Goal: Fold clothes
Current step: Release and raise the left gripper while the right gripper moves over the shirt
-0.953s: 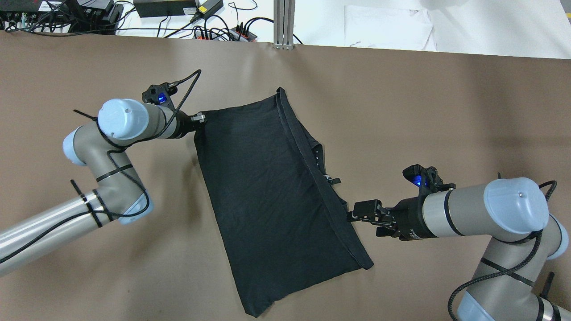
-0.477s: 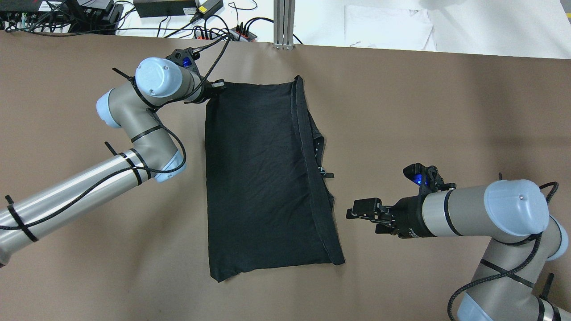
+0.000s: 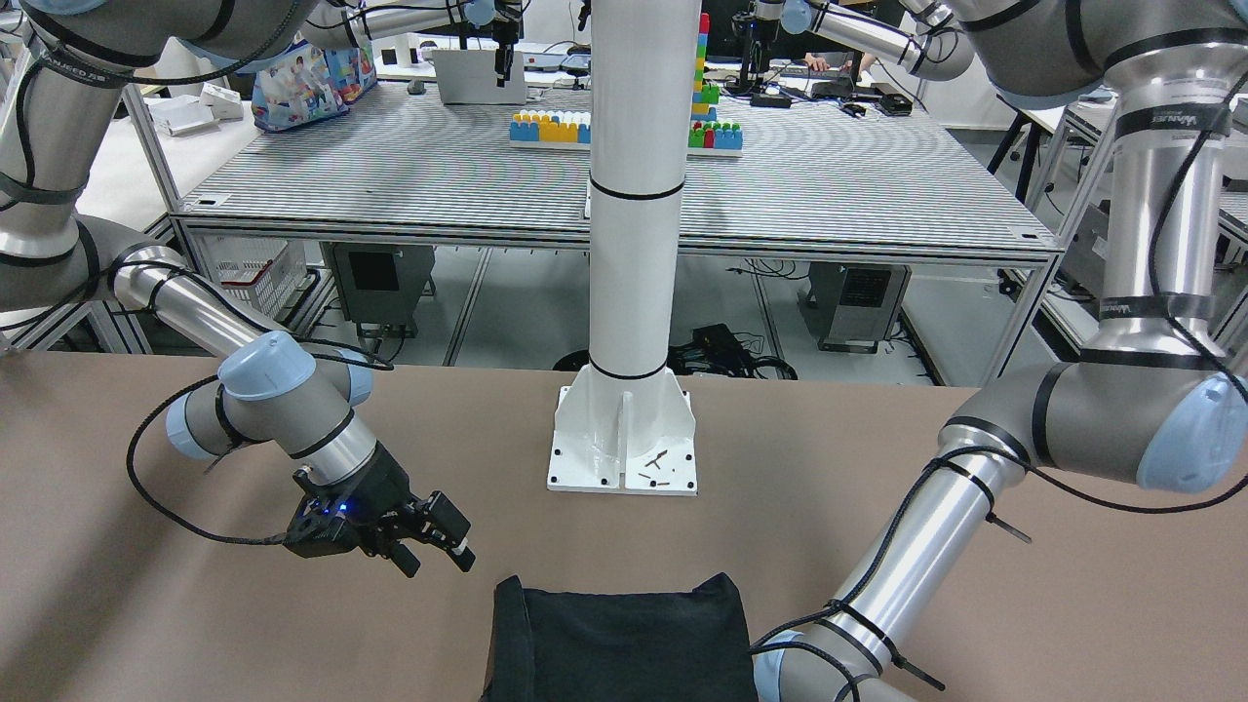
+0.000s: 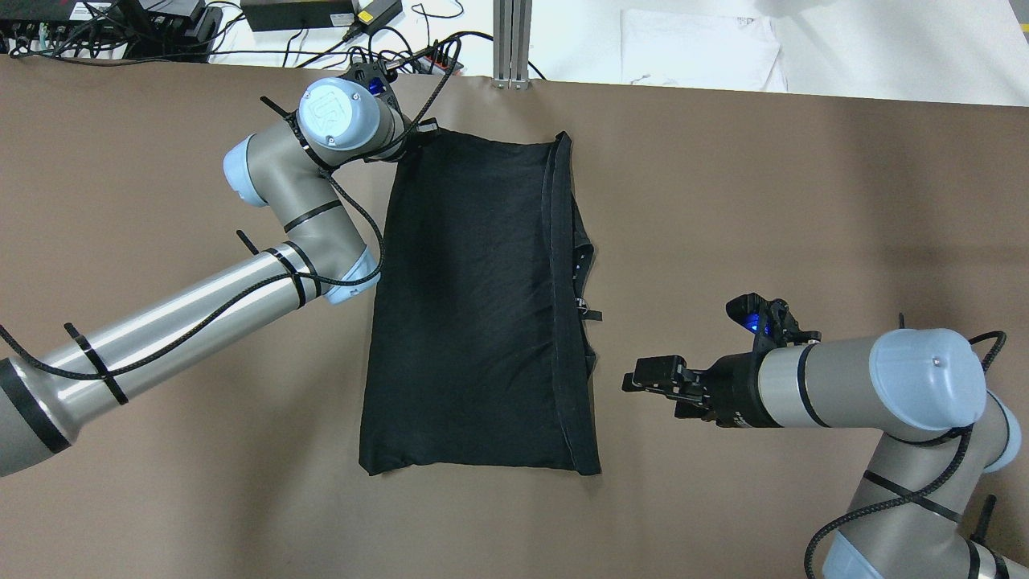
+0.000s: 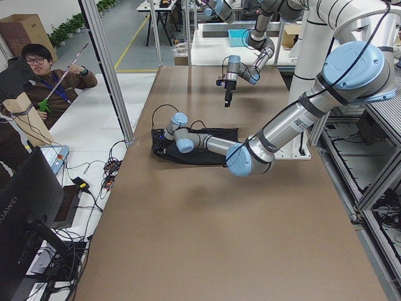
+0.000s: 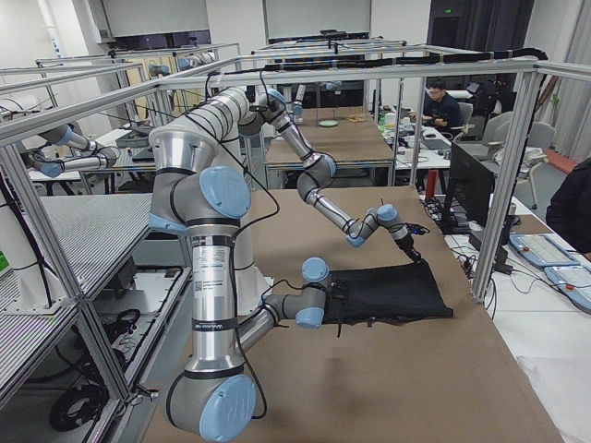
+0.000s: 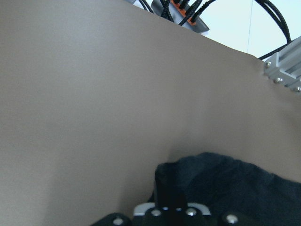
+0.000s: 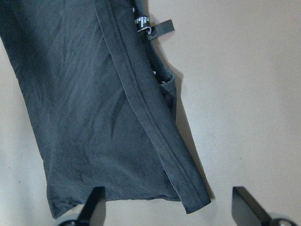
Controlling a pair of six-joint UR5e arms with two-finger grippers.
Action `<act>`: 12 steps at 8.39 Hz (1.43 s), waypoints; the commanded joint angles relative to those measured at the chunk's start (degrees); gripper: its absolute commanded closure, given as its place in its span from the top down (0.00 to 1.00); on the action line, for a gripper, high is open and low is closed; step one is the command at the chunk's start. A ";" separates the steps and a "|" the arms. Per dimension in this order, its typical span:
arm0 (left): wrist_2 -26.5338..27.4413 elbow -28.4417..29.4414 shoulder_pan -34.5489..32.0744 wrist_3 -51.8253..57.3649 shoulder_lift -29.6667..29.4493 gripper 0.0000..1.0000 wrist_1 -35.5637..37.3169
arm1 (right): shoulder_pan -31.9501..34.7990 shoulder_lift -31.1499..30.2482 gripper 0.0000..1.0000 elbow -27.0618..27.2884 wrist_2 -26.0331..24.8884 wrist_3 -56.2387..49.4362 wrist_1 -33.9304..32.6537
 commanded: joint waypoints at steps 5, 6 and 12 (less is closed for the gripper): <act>4.73 -2.95 -0.67 6.34 -0.96 1.00 0.24 | 0.31 -0.05 0.94 0.47 -1.12 -4.58 -2.44; 2.20 -3.92 -1.73 6.89 -0.01 1.00 0.24 | 0.57 1.69 0.94 0.47 -1.21 -7.38 -6.20; -5.03 -18.08 -2.79 8.04 11.60 1.00 0.16 | -1.36 31.40 0.94 -7.14 -16.58 -21.99 -48.78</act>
